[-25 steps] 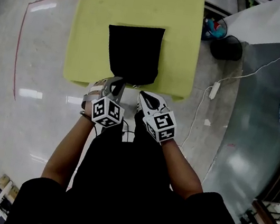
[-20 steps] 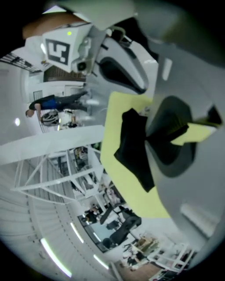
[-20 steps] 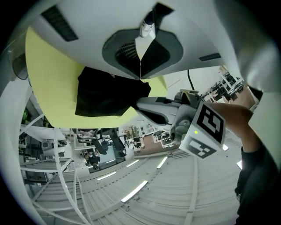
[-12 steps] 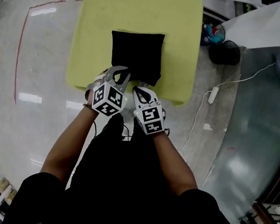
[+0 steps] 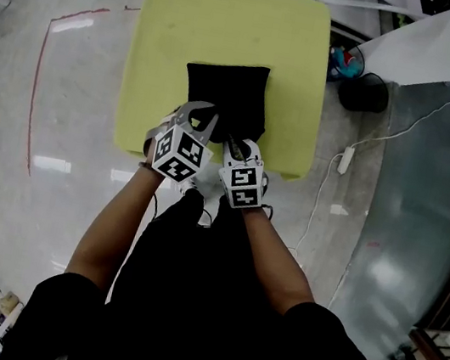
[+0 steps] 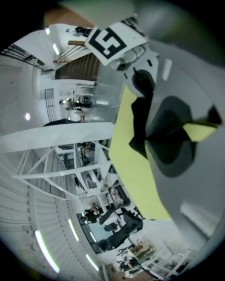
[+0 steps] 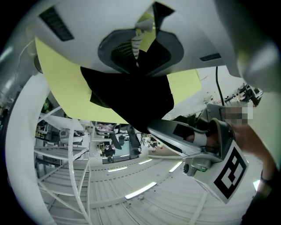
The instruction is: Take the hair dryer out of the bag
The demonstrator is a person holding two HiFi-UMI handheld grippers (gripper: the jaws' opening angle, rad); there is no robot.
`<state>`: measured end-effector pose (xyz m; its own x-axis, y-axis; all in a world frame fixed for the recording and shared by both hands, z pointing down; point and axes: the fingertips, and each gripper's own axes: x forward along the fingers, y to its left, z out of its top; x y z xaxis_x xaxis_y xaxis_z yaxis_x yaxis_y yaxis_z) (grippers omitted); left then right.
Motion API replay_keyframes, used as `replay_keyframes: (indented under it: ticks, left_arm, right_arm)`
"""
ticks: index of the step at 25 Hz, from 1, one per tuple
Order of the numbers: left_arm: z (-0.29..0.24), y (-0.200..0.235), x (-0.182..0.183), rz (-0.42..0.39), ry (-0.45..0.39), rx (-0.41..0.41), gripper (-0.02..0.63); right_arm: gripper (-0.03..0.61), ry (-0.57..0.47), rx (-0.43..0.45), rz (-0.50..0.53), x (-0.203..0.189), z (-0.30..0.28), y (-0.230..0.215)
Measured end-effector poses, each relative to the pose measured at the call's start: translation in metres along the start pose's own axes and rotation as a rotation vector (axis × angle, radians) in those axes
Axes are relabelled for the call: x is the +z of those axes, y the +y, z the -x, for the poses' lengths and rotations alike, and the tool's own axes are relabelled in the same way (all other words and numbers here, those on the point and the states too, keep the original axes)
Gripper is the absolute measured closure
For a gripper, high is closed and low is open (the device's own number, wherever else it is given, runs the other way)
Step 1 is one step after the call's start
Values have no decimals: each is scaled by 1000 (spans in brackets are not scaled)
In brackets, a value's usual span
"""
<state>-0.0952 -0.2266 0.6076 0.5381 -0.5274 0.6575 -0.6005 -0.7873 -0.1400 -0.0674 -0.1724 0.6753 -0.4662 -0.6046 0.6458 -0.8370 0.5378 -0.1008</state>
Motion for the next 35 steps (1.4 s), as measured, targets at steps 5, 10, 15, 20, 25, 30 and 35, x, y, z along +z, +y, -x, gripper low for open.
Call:
replay_keyframes:
  ticks: [5, 10, 15, 20, 25, 30, 35]
  left_arm:
    - [-4, 6, 4, -14, -10, -20, 594]
    - [-3, 7, 3, -13, -13, -41, 594]
    - [1, 4, -4, 74, -18, -63, 594]
    - [2, 1, -12, 112, -14, -76, 594]
    - [-2, -1, -20, 127, 3, -97, 594]
    - [-1, 0, -24, 150, 5, -99, 594]
    - [5, 2, -25, 144, 4, -83, 594]
  right_arm:
    - [476, 31, -98, -18, -2, -7, -19]
    - [376, 101, -124, -42, -10, -21, -23]
    - [349, 160, -129, -49, -11, -40, -29]
    - [328, 225, -128, -70, -20, -53, -30]
    - [327, 299, -128, -101, -31, -68, -30]
    - [330, 308, -128, -112, -30, -71, -32]
    - [380, 289, -72, -141, -28, -64, -29]
